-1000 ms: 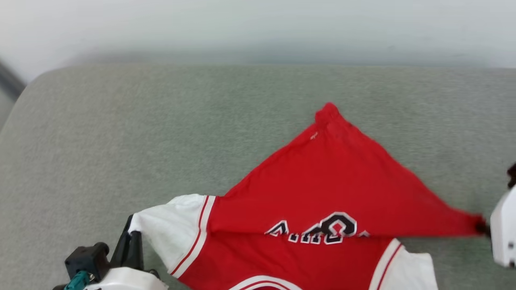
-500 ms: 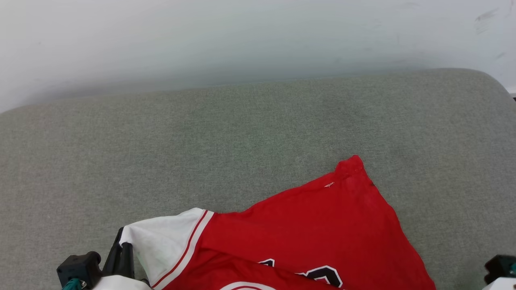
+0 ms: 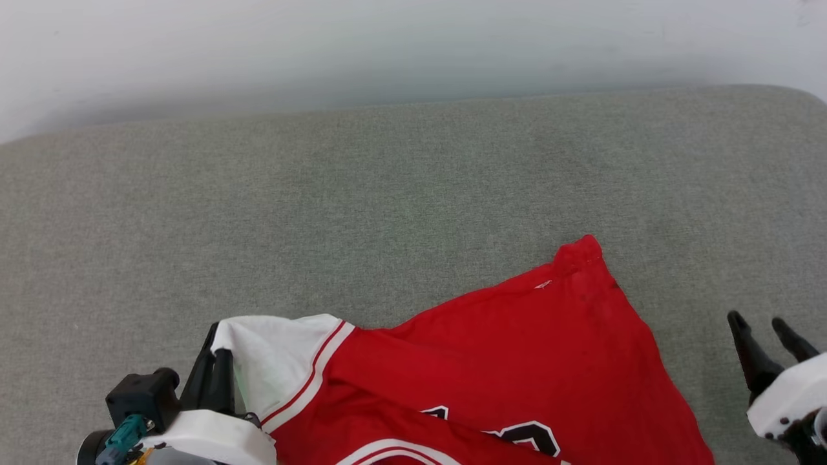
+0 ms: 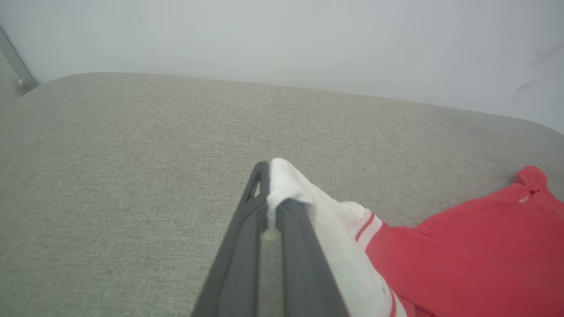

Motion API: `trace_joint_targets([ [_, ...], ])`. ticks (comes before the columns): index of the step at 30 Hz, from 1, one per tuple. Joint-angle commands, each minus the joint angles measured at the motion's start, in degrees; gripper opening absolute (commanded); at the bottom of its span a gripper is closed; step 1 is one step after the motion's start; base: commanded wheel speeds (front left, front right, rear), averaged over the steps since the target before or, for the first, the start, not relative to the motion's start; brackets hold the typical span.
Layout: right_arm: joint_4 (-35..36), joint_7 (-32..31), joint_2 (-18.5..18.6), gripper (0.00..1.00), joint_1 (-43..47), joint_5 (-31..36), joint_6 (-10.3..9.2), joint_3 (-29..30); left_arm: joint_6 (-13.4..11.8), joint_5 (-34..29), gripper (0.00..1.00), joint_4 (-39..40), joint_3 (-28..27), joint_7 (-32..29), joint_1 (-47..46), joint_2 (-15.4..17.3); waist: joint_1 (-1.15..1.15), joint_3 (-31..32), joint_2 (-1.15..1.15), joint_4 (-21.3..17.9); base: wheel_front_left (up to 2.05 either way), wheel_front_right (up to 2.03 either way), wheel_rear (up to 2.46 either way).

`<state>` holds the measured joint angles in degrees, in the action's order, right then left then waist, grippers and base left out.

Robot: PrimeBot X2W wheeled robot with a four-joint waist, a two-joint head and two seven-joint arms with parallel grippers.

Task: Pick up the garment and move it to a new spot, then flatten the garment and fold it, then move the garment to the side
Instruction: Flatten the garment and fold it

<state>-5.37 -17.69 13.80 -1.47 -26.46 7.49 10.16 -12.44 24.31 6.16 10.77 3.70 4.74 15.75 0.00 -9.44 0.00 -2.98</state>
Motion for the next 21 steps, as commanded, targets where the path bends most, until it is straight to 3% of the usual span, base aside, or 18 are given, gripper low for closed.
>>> trace_joint_targets([
  [1,-0.90,2.26,-0.04,1.00,-2.17,-0.54,-0.01,-0.64,0.04,-0.48,0.00,0.50,0.18,0.09,-1.25,-0.09,0.00,-0.85,0.00,0.67,0.00,0.00,0.00],
  [4,-3.60,3.47,1.58,1.00,-6.87,-1.50,-0.01,-2.81,0.16,-0.78,0.00,1.02,0.75,-0.10,-2.70,-0.14,0.00,-2.52,0.00,1.44,0.00,0.00,0.00],
  [7,-5.96,-0.61,4.03,1.00,-11.86,-3.24,-0.01,-6.26,0.31,-1.10,0.00,1.56,1.30,-0.14,-4.02,-0.20,0.00,-4.16,0.00,2.33,0.00,0.00,0.00],
  [13,-7.86,-19.64,9.21,1.00,-21.32,-7.51,-0.01,-13.27,1.06,-1.71,0.00,1.79,2.71,0.11,-6.90,-0.62,0.00,-7.82,0.00,4.53,0.00,0.00,0.00],
  [14,-7.86,-19.64,9.21,1.00,-21.32,-7.51,-0.01,-13.27,1.06,-1.71,0.00,1.79,2.71,0.11,-6.90,-0.62,0.00,-7.82,0.00,4.53,0.00,0.00,0.00],
  [18,-7.62,-31.29,10.29,1.00,-26.44,-7.82,-0.01,-15.62,1.53,-1.98,0.00,1.66,3.57,0.56,-8.96,-1.12,0.00,-10.31,0.00,6.26,0.00,0.00,0.00],
  [21,-7.93,-36.09,10.33,1.00,-29.12,-7.31,0.00,-17.37,1.79,-2.01,0.00,1.31,4.24,1.09,-10.37,-1.58,0.00,-12.07,0.00,7.51,0.00,0.00,0.00],
])
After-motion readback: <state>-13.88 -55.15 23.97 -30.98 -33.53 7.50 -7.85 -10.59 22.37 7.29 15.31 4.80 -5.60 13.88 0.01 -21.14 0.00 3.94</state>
